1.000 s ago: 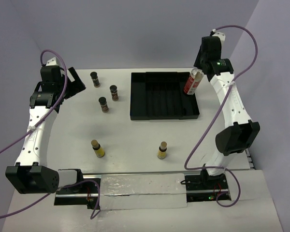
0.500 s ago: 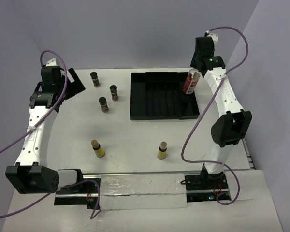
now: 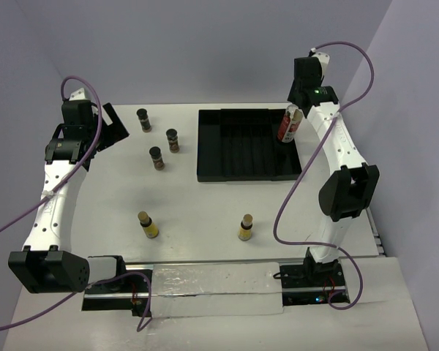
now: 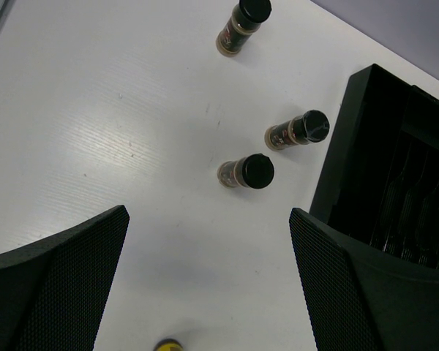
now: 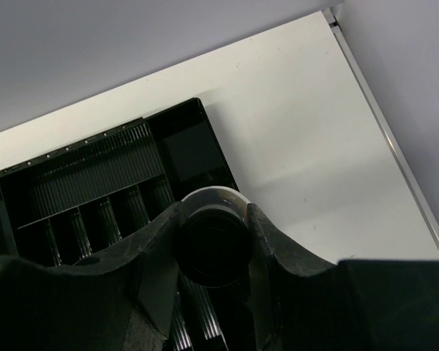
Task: Organize the condiment bottles
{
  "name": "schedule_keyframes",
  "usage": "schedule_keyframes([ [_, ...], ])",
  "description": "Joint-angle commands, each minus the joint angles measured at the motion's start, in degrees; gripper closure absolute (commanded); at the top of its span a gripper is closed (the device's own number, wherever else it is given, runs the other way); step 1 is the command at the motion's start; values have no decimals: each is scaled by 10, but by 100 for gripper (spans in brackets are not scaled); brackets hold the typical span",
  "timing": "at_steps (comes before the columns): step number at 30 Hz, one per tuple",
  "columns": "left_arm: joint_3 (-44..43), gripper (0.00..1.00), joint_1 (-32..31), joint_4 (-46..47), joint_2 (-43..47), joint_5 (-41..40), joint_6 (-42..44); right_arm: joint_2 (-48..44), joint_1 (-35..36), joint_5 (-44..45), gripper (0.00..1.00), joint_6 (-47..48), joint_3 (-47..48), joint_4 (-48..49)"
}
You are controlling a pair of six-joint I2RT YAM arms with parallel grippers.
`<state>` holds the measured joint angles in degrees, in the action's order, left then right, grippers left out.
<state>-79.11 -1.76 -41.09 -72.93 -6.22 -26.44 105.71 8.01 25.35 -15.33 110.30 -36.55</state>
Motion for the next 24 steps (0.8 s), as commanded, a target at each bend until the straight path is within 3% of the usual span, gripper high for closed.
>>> schedule_keyframes([
  [1, -14, 1, 2, -4, 11, -8, 4, -11, 4, 26, 91, -1, -9, 89],
  [17, -10, 1, 2, -17, 12, -22, 2, 12, 27, 42, 90, -1, -50, 107],
  [21, -10, 1, 3, -20, 6, -23, 1, 15, 28, 35, 77, -1, -50, 103],
  [24, -8, 1, 2, -19, 3, -22, -1, 14, 30, 33, 47, -1, -54, 103],
])
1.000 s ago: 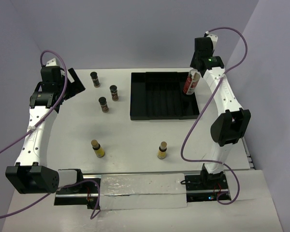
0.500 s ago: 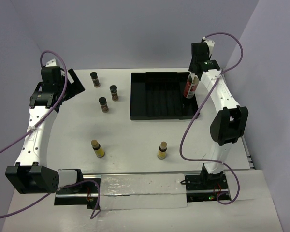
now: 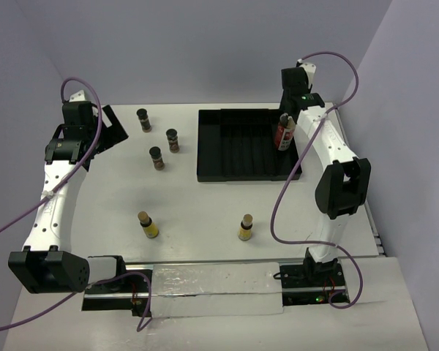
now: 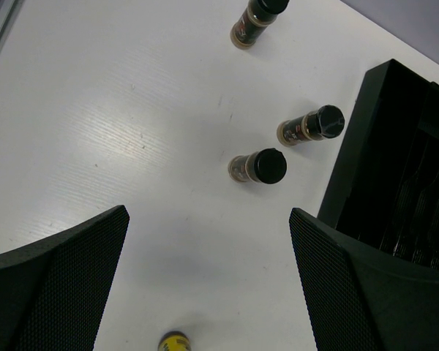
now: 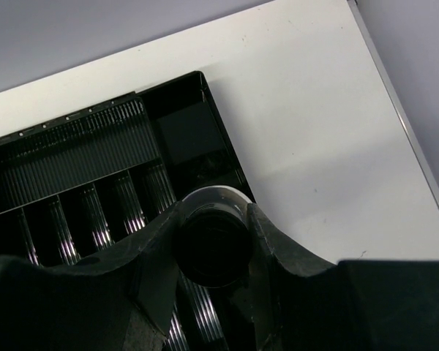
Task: Organize the condiment bottles
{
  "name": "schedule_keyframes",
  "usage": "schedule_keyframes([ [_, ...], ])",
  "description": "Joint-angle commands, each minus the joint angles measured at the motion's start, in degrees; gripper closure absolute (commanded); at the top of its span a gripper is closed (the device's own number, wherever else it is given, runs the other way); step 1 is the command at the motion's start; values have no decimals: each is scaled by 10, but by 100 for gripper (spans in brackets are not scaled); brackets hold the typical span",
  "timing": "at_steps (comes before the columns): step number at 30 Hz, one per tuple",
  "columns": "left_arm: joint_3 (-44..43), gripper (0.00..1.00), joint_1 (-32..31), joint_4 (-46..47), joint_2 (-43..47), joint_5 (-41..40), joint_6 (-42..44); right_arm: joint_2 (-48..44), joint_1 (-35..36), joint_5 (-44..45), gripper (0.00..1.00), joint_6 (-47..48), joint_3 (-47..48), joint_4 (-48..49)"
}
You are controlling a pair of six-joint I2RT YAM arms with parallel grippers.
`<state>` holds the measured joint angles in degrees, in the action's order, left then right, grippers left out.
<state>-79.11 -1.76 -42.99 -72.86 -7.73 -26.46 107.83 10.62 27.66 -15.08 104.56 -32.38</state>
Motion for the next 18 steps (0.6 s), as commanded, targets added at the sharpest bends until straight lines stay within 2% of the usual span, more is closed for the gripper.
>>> schedule_keyframes([
  [1, -8, 1, 3, -1, 0, -7, -2, -8, 4, 9, 36, -4, 2, 61],
  [2, -9, 1, 3, -2, -2, -6, -4, -8, 5, 7, 27, -4, 1, 59],
  [6, -16, 1, 3, -15, -9, -9, -8, -5, 4, -9, 10, -4, 16, 40],
  [14, -7, 1, 2, -23, 0, -21, -13, -6, 6, -36, 0, -4, 67, 1],
  [18, 3, 1, 3, -19, 1, -22, -15, -20, 6, -41, 0, -4, 87, -17],
])
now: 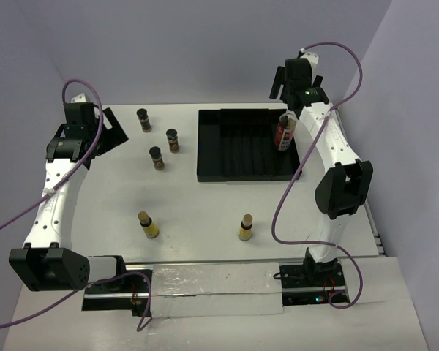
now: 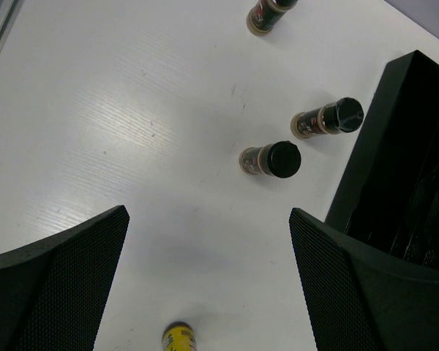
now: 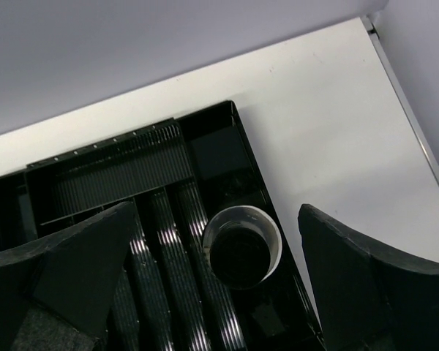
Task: Organize the condiment bottles
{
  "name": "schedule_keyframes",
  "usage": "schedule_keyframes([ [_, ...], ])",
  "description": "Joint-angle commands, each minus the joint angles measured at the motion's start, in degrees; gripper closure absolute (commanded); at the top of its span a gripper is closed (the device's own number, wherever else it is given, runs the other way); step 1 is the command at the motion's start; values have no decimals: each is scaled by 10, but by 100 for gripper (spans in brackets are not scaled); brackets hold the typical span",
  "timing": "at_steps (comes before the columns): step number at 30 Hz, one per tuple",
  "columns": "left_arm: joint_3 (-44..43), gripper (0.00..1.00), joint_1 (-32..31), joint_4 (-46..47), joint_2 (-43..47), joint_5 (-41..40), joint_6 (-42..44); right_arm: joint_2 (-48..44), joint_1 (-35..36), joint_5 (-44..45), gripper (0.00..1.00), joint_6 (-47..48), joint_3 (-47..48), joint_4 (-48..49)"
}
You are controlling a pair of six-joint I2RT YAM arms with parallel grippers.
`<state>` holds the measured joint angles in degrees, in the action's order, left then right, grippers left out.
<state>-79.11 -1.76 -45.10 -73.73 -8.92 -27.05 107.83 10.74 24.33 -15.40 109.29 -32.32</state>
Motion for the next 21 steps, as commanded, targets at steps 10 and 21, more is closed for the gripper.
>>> schedule_keyframes([
  [10, 6, 1, 2, 17, -7, -9, -22, -107, 6, -41, 0, -1, 106, -80],
  [21, 7, 0, 3, 22, -1, -76, -26, -273, 141, -66, 0, -1, -32, -161],
])
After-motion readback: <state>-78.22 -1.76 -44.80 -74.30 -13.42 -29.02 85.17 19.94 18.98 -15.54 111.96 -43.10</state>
